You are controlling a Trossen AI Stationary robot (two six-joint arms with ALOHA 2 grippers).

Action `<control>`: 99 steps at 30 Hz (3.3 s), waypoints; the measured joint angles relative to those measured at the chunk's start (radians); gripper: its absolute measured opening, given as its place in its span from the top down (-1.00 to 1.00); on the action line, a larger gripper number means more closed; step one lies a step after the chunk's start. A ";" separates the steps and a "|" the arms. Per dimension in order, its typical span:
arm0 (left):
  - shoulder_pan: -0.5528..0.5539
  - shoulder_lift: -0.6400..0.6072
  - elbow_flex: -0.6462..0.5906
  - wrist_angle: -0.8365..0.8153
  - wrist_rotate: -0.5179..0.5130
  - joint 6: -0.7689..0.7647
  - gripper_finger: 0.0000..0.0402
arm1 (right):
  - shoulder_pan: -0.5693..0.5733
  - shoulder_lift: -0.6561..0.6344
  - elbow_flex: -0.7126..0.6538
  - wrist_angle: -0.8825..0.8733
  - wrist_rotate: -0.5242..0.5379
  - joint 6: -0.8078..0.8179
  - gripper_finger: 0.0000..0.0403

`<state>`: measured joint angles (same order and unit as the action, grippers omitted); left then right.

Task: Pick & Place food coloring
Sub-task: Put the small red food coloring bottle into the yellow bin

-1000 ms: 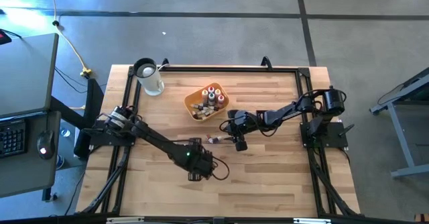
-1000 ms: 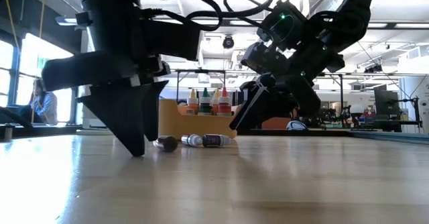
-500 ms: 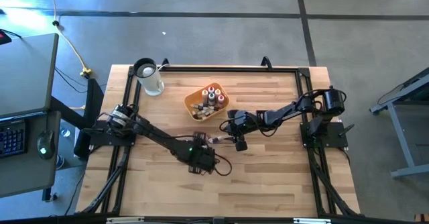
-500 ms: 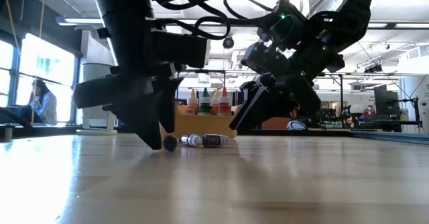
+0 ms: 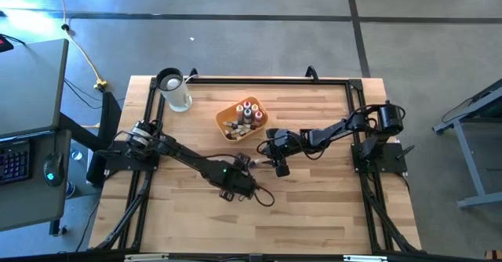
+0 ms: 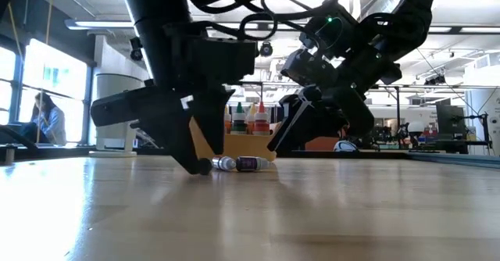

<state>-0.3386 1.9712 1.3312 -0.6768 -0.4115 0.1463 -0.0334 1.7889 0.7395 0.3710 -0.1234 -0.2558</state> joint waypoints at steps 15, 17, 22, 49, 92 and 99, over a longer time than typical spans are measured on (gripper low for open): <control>-0.003 -0.001 0.000 0.015 0.059 0.186 -0.14 | 0.000 0.000 0.000 0.000 0.000 0.000 0.10; -0.008 -0.001 0.001 -0.006 0.064 0.232 -0.14 | 0.000 0.000 0.000 0.000 0.000 0.000 0.10; -0.008 -0.001 0.002 -0.057 -0.018 0.378 -0.14 | 0.000 0.000 0.000 0.000 0.000 0.000 0.10; 0.117 -0.006 0.002 -0.062 0.247 0.583 0.26 | 0.000 0.000 0.000 0.000 0.000 -0.015 0.10; 0.116 0.000 0.055 -0.082 0.187 -0.099 0.63 | 0.000 0.000 0.000 -0.074 0.000 -0.010 0.10; 0.116 -0.001 0.162 -0.286 -0.061 -0.100 0.63 | 0.000 0.000 0.000 -0.105 0.000 -0.011 0.10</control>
<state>-0.2222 1.9701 1.4928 -0.9624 -0.4728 0.0467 -0.0331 1.7889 0.7391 0.2661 -0.1234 -0.2668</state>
